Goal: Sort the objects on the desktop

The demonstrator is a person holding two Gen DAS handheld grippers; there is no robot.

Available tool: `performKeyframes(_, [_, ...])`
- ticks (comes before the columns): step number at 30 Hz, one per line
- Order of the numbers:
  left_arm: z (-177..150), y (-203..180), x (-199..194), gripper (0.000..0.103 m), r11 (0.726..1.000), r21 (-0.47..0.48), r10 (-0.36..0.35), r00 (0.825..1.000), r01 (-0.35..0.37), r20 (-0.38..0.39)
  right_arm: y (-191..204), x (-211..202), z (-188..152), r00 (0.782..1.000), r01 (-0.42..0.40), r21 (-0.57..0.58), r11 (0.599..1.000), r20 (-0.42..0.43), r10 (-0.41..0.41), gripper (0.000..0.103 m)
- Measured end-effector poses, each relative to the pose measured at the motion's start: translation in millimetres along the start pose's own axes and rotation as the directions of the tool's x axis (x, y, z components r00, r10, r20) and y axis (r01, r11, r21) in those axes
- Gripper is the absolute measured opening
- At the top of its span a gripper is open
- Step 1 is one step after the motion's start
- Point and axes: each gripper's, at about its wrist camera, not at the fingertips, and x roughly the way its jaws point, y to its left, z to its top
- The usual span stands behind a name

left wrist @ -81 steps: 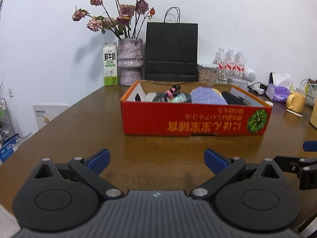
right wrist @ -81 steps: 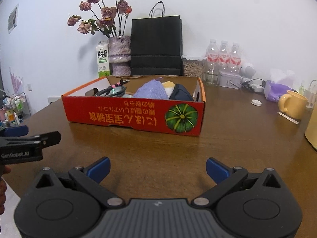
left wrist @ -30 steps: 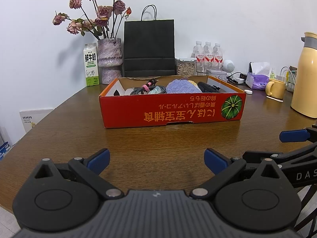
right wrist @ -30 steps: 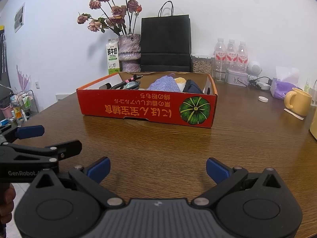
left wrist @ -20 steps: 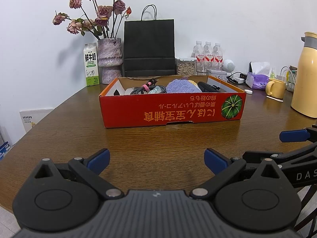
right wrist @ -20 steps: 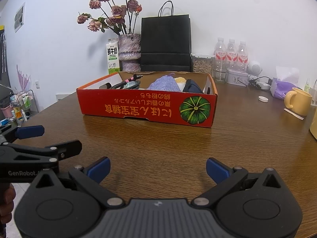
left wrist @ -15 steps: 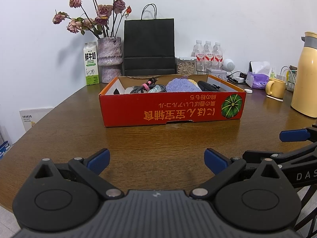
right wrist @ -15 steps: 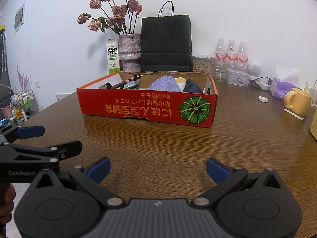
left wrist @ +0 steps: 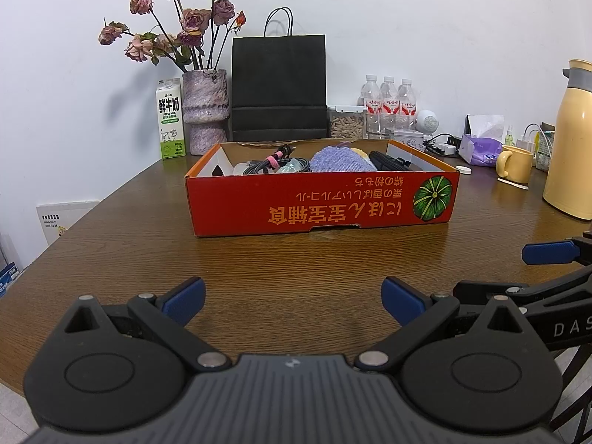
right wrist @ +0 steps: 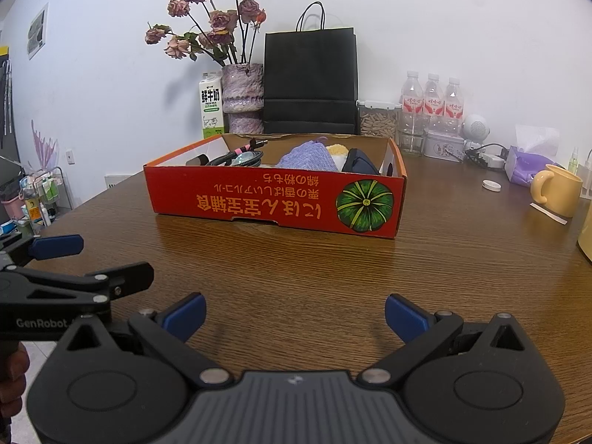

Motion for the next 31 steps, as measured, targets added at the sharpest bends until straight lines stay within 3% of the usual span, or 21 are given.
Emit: performKeyframes(31, [-0.4,-0.7,-3.3,0.103,1.000,0.003,0.007,1.000,-0.007,0.019,-1.0,-0.2,0.5,1.000,-0.005,0.002,1.000,0.004,0.004,0.103])
